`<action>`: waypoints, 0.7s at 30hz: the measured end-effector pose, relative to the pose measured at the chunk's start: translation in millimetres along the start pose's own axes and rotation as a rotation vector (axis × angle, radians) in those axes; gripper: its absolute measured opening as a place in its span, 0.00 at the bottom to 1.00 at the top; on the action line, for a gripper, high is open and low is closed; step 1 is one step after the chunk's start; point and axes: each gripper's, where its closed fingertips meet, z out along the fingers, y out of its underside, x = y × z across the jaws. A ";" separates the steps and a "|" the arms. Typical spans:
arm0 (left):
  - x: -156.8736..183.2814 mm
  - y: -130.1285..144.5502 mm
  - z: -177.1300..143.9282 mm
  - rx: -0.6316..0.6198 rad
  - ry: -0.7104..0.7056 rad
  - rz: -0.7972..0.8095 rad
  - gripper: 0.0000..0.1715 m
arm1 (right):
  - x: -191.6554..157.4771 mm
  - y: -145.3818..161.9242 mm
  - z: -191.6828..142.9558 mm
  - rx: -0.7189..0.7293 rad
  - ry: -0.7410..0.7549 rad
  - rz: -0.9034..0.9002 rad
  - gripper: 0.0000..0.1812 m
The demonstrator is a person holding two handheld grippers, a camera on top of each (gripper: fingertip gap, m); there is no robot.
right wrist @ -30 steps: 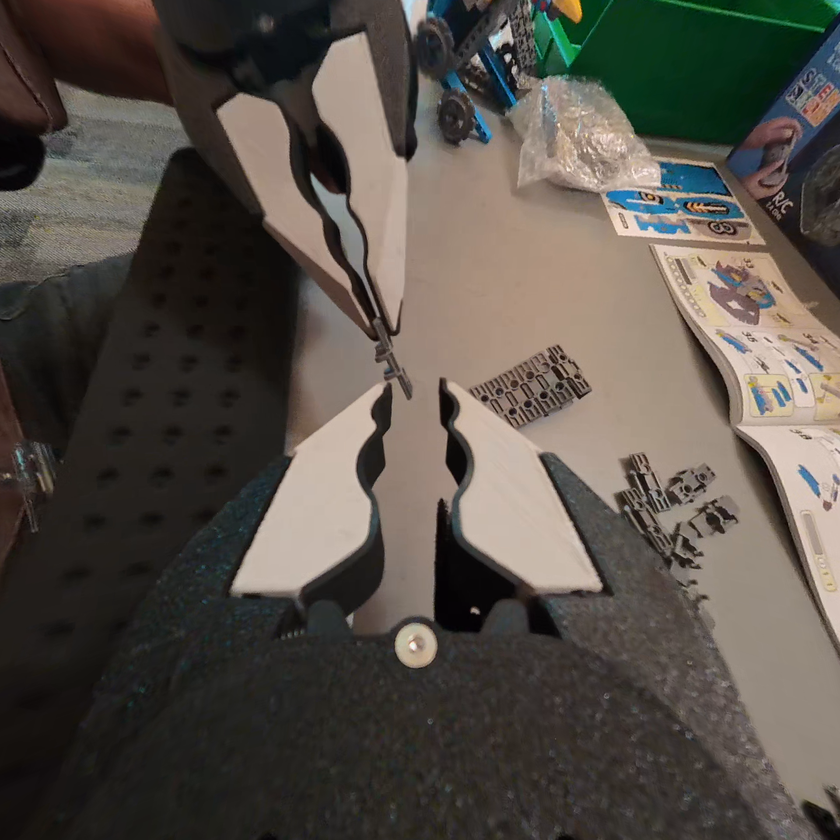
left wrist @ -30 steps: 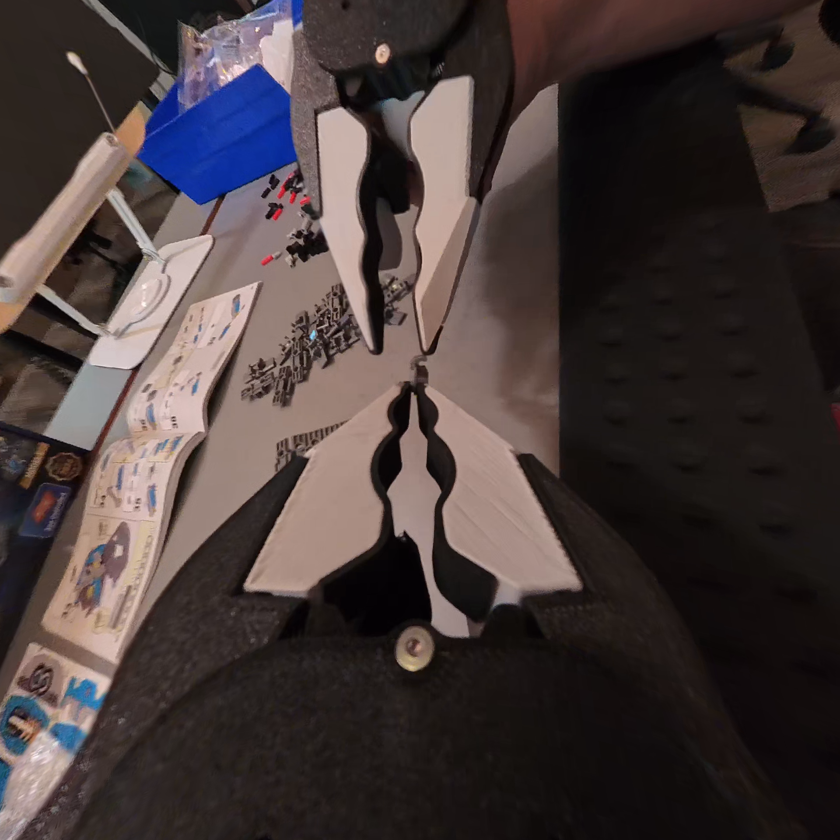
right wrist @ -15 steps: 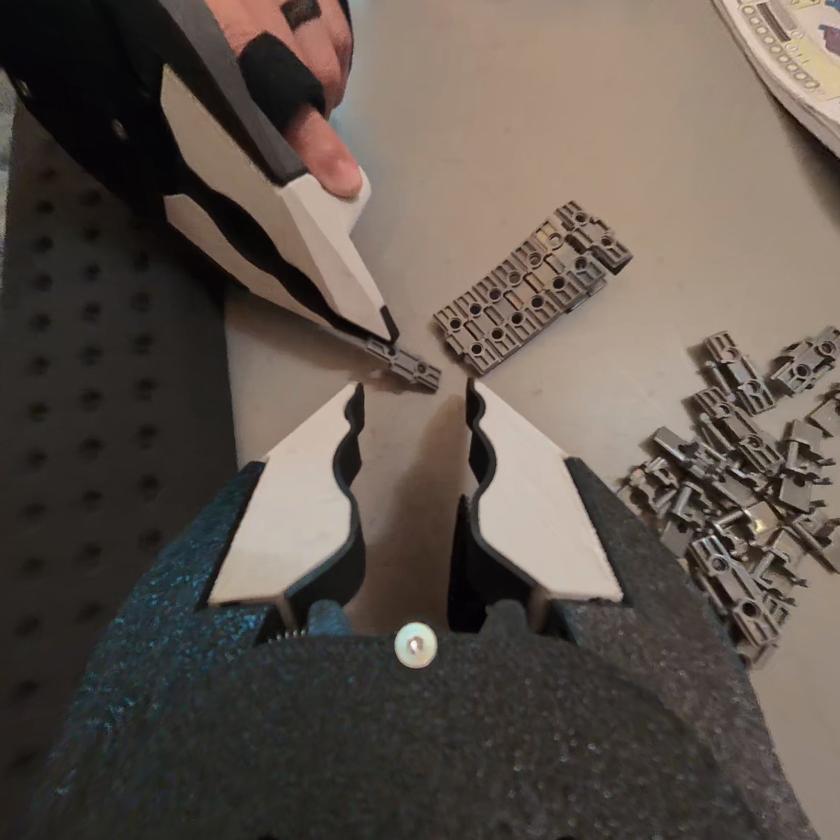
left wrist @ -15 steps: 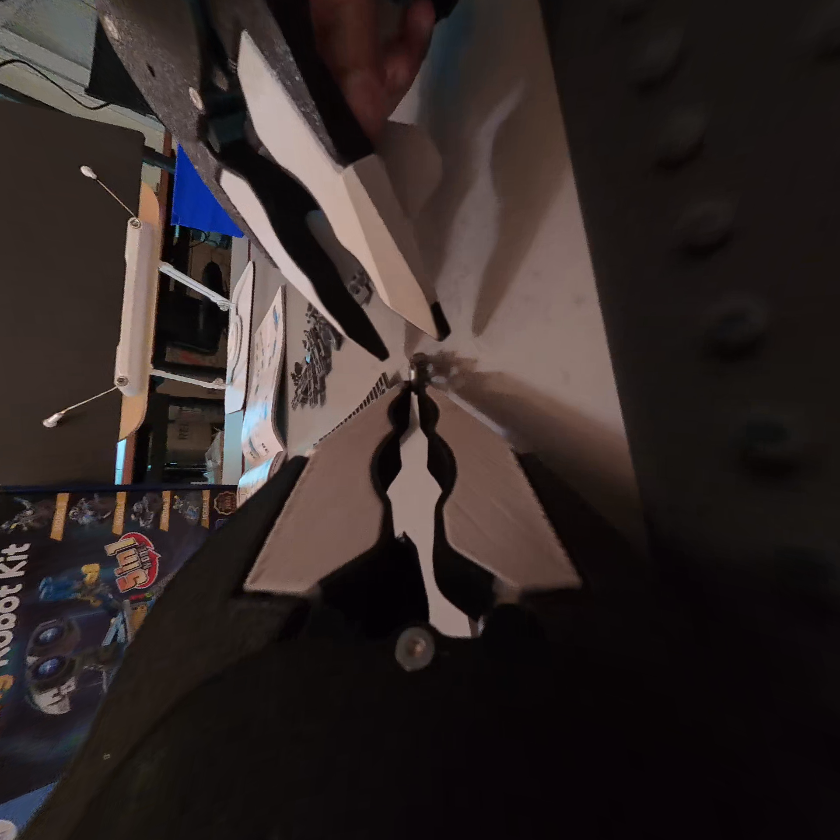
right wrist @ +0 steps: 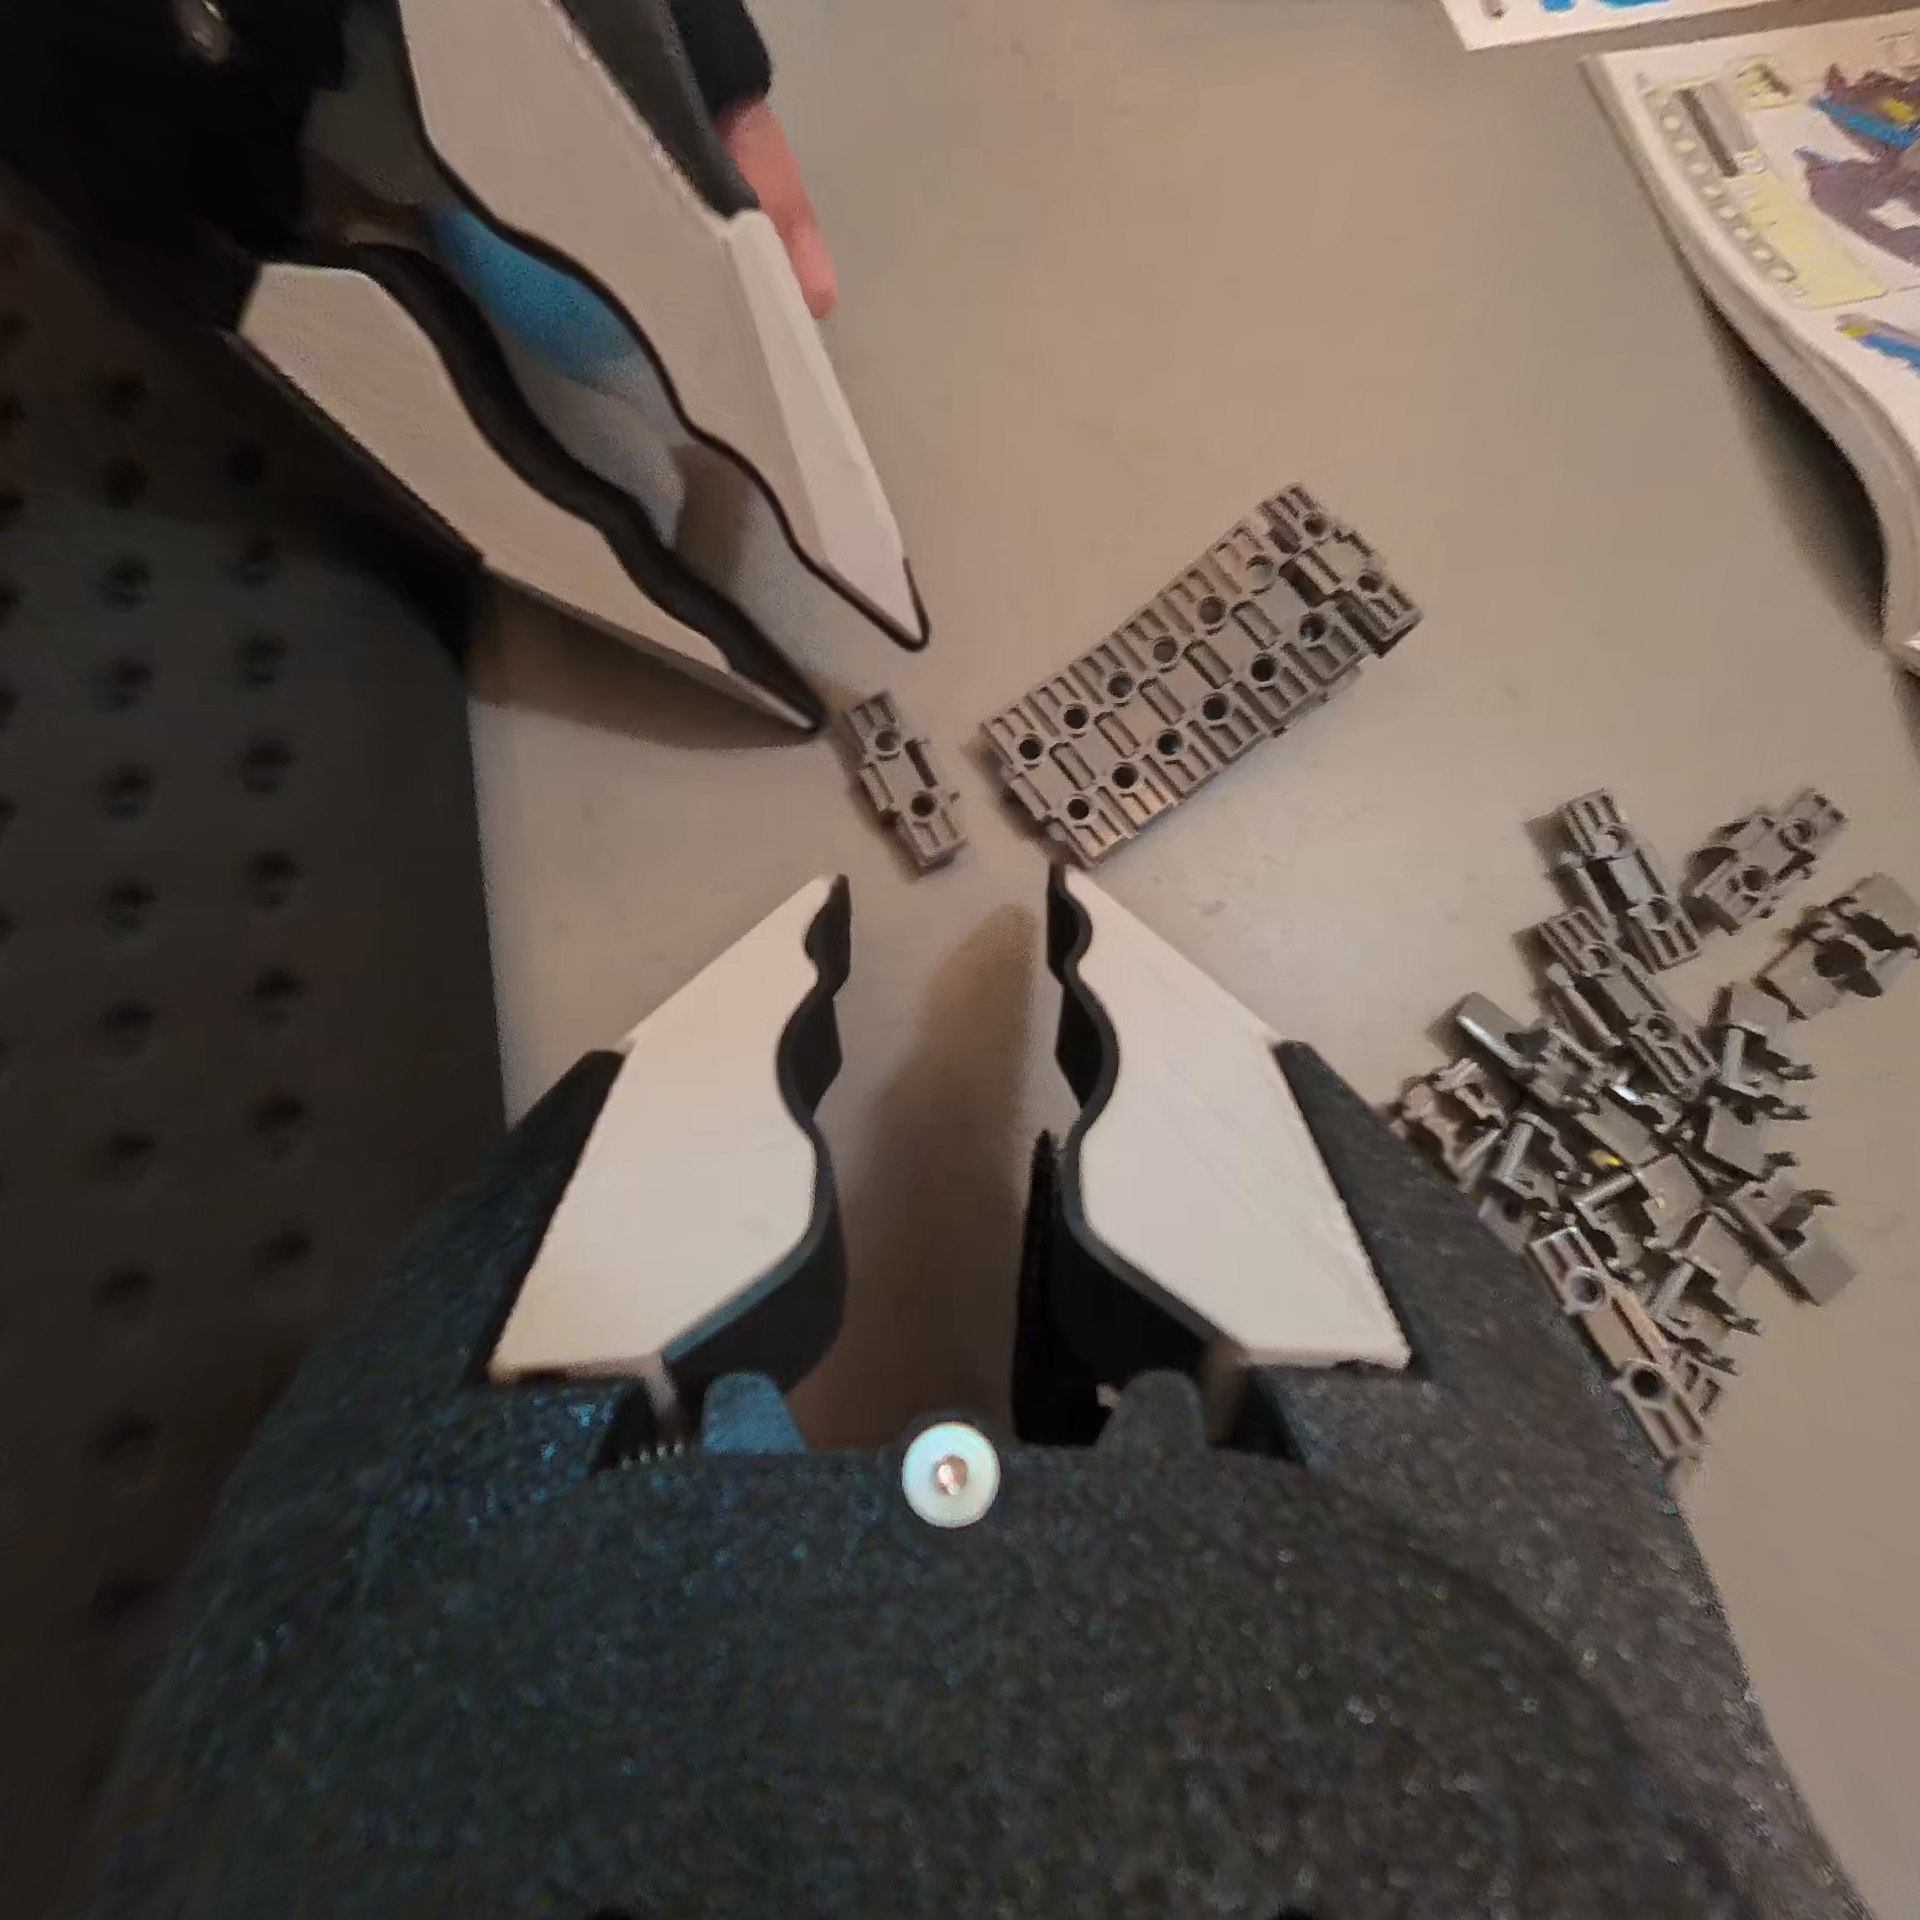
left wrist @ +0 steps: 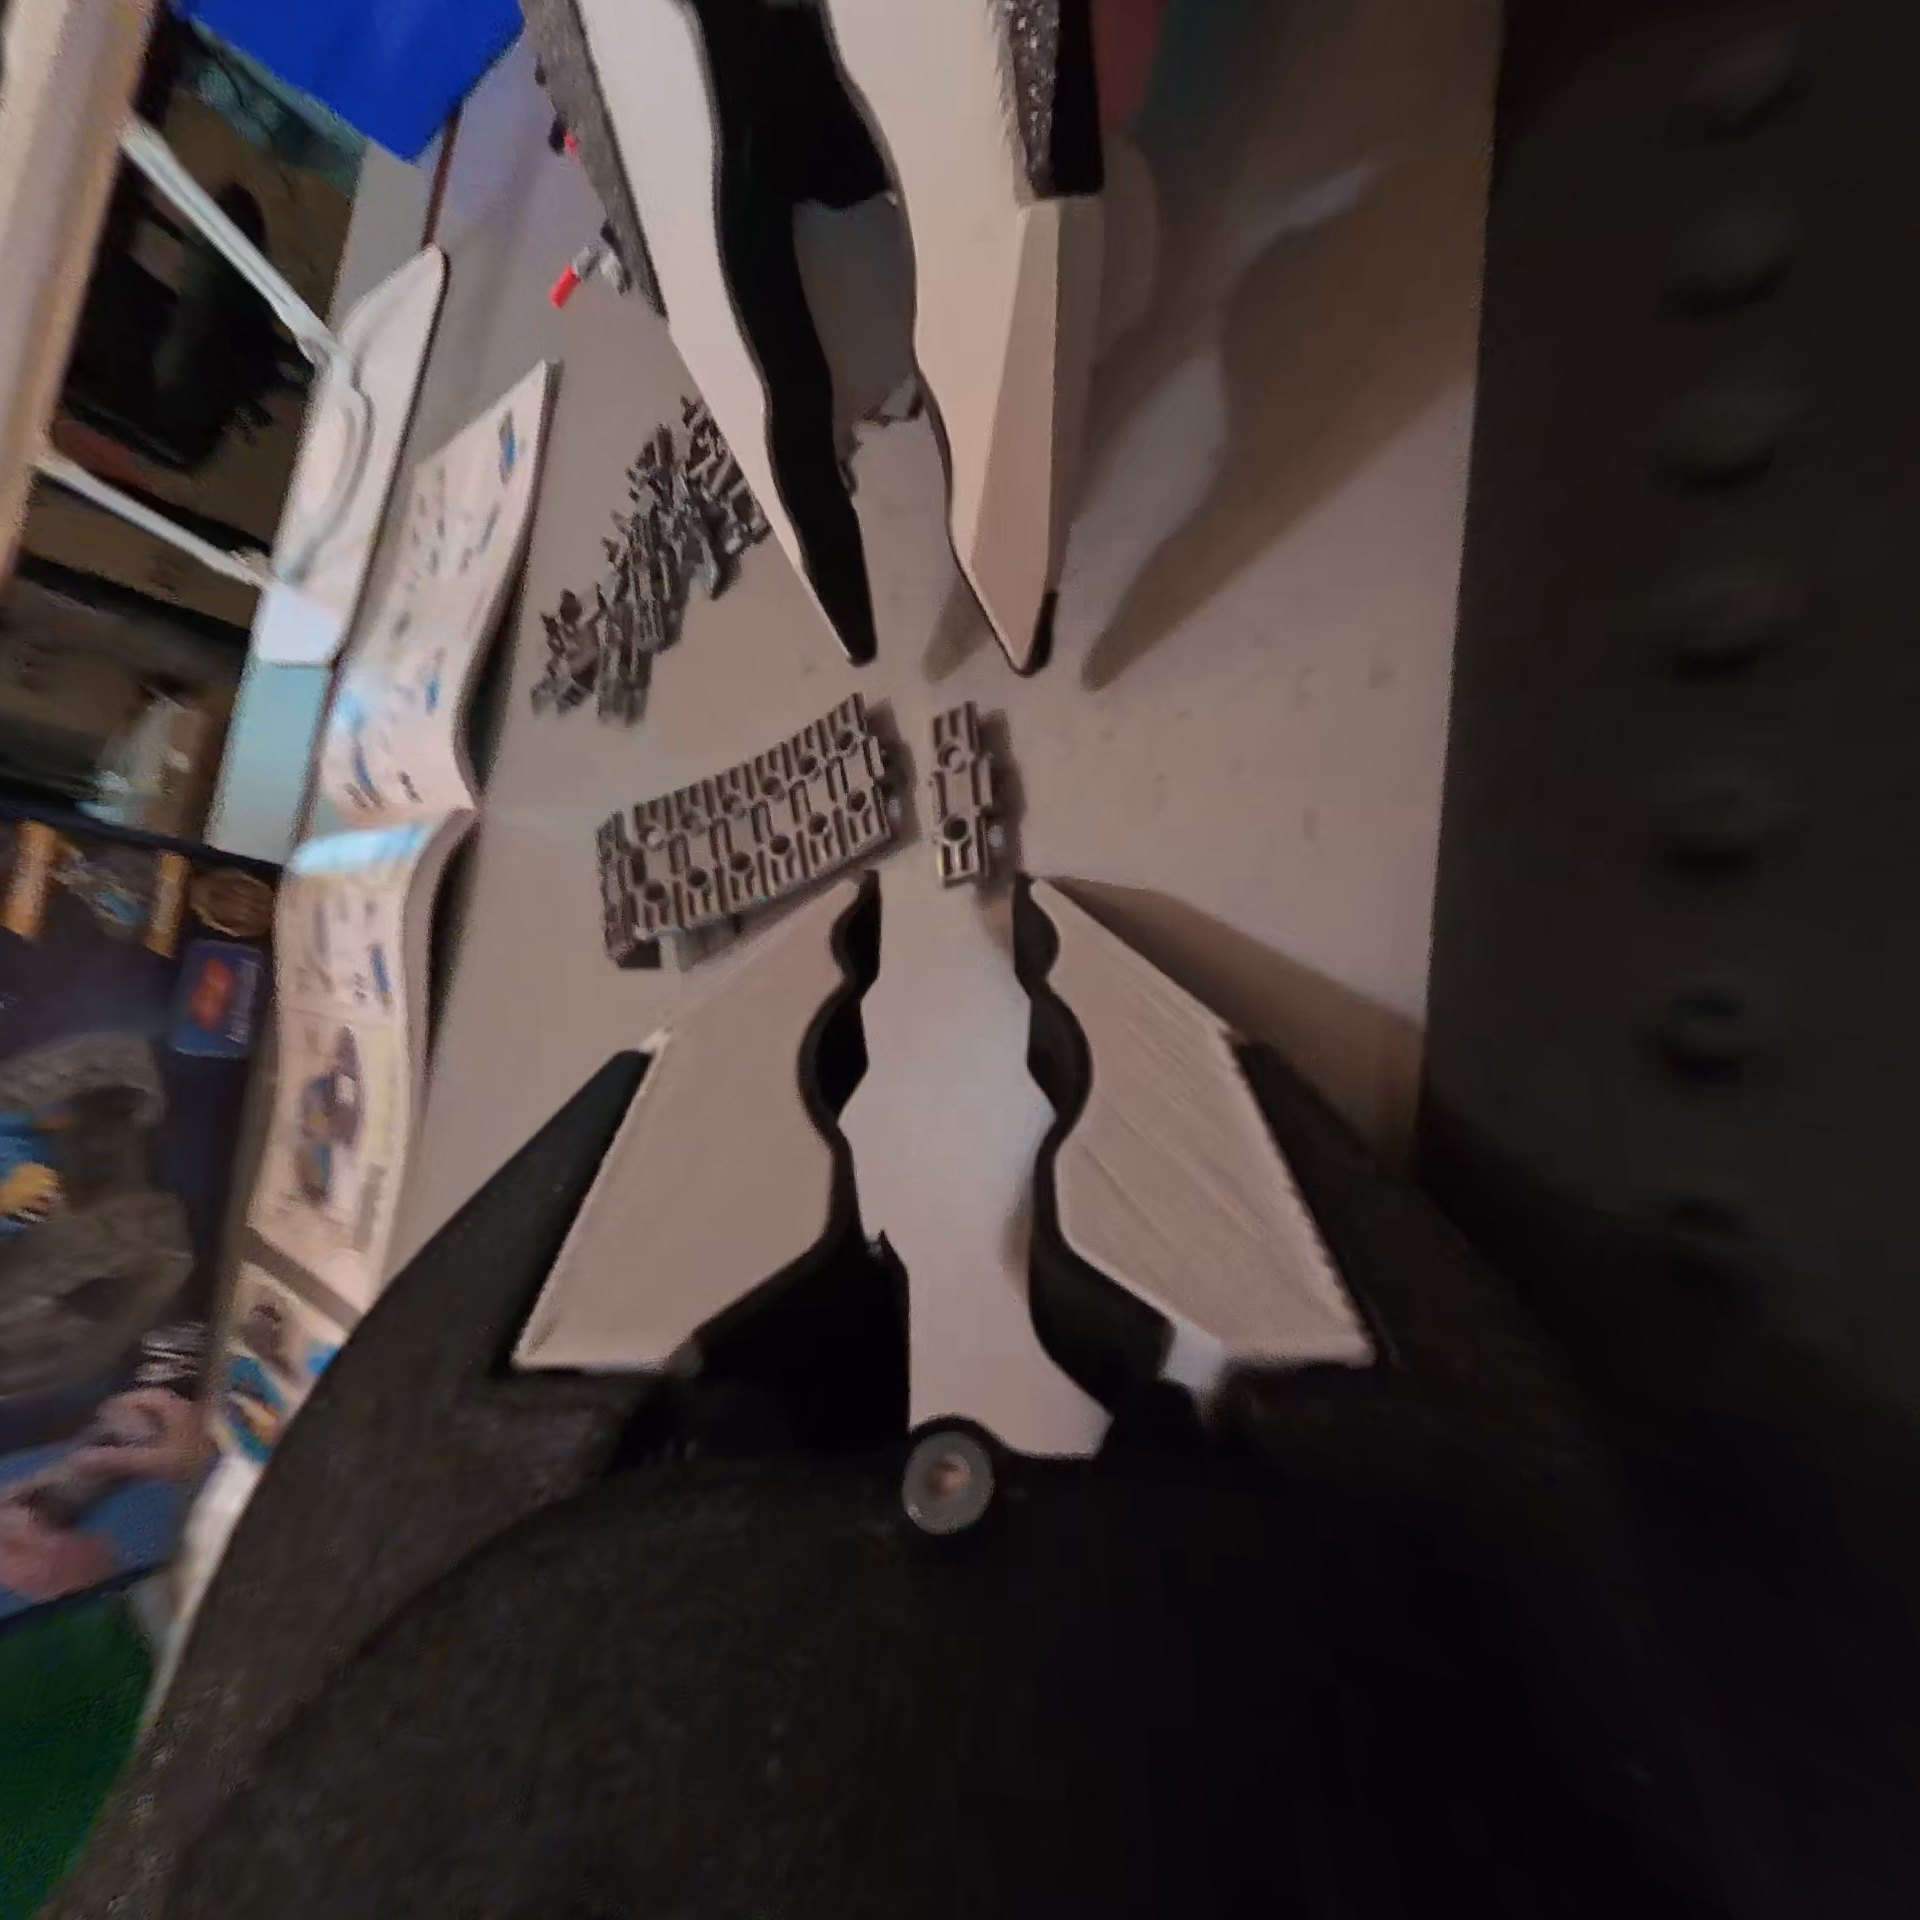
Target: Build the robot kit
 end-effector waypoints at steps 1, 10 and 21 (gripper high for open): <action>1.8 1.4 -2.8 -0.002 0.024 -0.045 0.15 | 1.4 -2.3 -1.3 0.012 -0.006 0.012 0.20; -9.4 16.7 -3.4 -0.025 0.205 -0.601 0.15 | 18.9 -5.7 -0.6 0.002 -0.094 0.108 0.17; -18.8 9.2 22.6 -0.020 0.287 -0.603 0.06 | 29.5 -1.1 16.1 -0.045 -0.149 0.084 0.07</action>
